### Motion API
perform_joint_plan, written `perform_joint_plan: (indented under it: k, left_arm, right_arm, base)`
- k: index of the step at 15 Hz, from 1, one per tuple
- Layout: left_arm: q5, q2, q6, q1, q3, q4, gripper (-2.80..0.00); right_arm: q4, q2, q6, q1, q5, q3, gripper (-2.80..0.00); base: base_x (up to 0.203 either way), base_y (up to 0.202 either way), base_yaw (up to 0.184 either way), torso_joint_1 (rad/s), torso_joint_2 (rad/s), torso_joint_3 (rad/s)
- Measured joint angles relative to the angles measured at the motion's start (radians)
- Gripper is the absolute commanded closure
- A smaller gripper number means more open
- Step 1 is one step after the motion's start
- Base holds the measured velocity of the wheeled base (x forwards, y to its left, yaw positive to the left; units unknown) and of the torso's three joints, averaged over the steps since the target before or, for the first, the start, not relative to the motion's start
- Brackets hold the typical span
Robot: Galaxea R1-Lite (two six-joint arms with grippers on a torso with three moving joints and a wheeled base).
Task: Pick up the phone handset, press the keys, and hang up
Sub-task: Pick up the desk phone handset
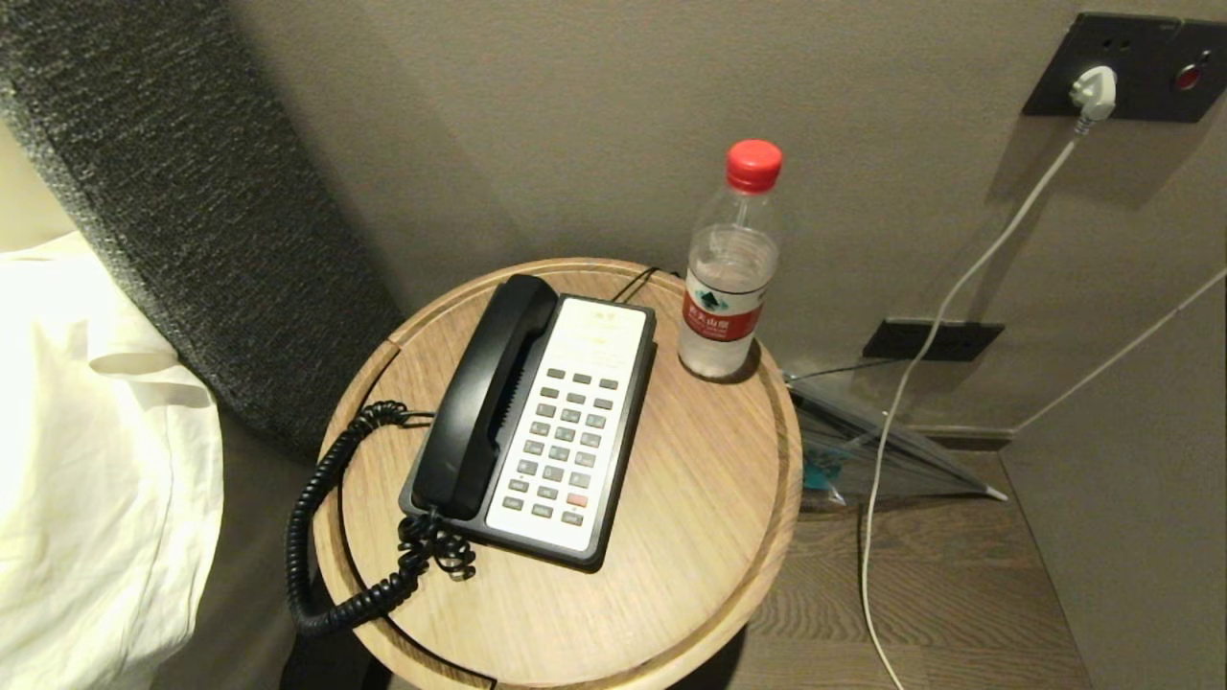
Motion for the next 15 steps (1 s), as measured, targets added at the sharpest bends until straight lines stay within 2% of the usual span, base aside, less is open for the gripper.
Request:
perform_joint_plan:
  k: [4, 7, 9, 11, 13, 15]
  left_arm:
    - [-0.003, 0.075, -0.005, -0.121, -0.023, 0.137, 0.00]
    - [-0.013, 0.116, -0.015, -0.141, -0.045, 0.133, 0.00]
    - [-0.014, 0.165, -0.028, -0.154, -0.106, 0.145, 0.00]
    - [0.020, 0.229, -0.028, -0.183, -0.161, 0.171, 0.00]
    - [0.095, 0.295, -0.021, -0.228, -0.189, 0.185, 0.00]
    - [0.122, 0.335, -0.020, -0.254, -0.201, 0.185, 0.00]
  right_arm:
    - [0.000, 0.000, 0.000, 0.000, 0.000, 0.000, 0.00]
    - [0.000, 0.000, 0.000, 0.000, 0.000, 0.000, 0.00]
    - [0.000, 0.000, 0.000, 0.000, 0.000, 0.000, 0.00]
    - [0.000, 0.000, 0.000, 0.000, 0.000, 0.000, 0.00]
    - [0.000, 0.000, 0.000, 0.000, -0.001, 0.000, 0.00]
    - [0.000, 0.000, 0.000, 0.000, 0.000, 0.000, 0.00]
  base:
    - [0.000, 0.000, 0.000, 0.000, 0.00, 0.000]
    - [0.000, 0.000, 0.000, 0.000, 0.00, 0.000]
    - [0.000, 0.000, 0.000, 0.000, 0.00, 0.000]
    - [0.000, 0.000, 0.000, 0.000, 0.00, 0.000]
    - [0.000, 0.000, 0.000, 0.000, 0.00, 0.000]
    - [0.000, 0.000, 0.000, 0.000, 0.00, 0.000]
